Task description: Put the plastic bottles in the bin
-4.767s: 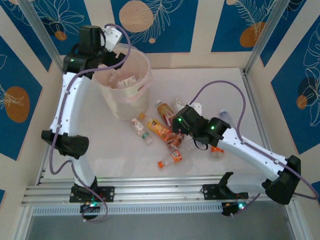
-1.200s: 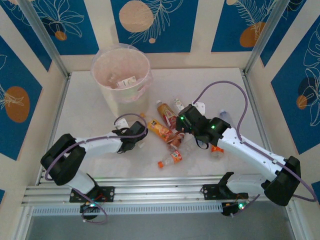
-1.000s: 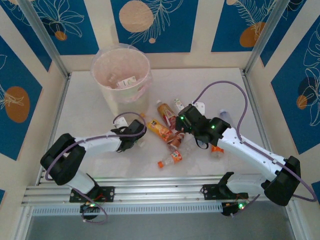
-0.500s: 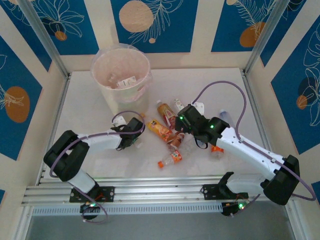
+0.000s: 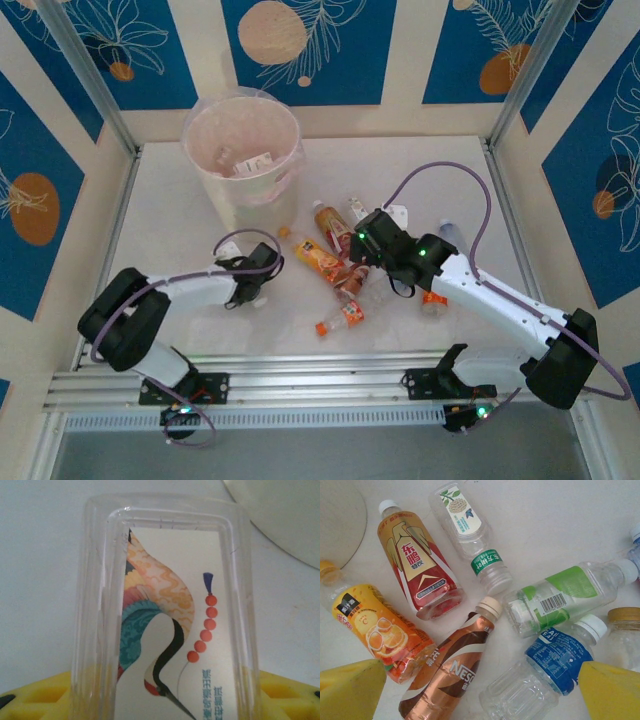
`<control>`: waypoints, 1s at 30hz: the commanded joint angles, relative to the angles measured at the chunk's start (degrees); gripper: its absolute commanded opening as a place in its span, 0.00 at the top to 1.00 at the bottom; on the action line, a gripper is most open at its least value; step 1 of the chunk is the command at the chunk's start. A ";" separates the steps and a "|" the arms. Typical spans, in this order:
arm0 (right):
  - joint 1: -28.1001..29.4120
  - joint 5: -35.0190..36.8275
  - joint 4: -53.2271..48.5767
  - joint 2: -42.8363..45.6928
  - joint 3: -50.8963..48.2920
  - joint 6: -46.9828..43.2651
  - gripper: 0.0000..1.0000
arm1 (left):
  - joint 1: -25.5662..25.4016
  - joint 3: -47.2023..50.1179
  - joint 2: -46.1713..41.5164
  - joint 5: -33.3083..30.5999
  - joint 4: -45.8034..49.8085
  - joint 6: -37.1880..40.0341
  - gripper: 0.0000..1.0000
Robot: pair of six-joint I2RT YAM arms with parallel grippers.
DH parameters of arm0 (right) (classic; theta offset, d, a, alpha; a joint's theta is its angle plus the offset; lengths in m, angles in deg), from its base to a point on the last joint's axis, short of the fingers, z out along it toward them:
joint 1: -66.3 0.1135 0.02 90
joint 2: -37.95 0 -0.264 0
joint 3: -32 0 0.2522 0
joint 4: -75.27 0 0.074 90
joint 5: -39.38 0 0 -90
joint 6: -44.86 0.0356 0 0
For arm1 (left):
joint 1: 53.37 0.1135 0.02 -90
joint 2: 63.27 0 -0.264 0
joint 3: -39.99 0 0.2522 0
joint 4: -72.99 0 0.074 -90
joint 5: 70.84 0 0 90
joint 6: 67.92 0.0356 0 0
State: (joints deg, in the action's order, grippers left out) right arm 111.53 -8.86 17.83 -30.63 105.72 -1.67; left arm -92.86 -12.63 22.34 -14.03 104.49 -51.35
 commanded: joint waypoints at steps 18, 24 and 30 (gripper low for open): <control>-0.36 0.98 0.68 0.64 1.45 -0.67 0.01 | 2.53 -7.88 -39.19 -22.39 24.13 18.87 0.52; -0.41 0.21 1.21 -0.21 1.82 -0.97 0.01 | 4.35 -14.05 -42.48 -19.42 17.83 36.27 0.53; -0.41 -0.01 1.24 -0.24 2.00 -0.95 0.01 | 8.32 -21.93 -37.93 -10.67 11.35 49.04 0.54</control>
State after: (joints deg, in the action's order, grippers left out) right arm 111.42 -8.84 18.55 -30.65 105.75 -2.33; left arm -86.69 -30.44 -17.79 -30.11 120.77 -12.93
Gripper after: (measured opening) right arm 0.992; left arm 0.578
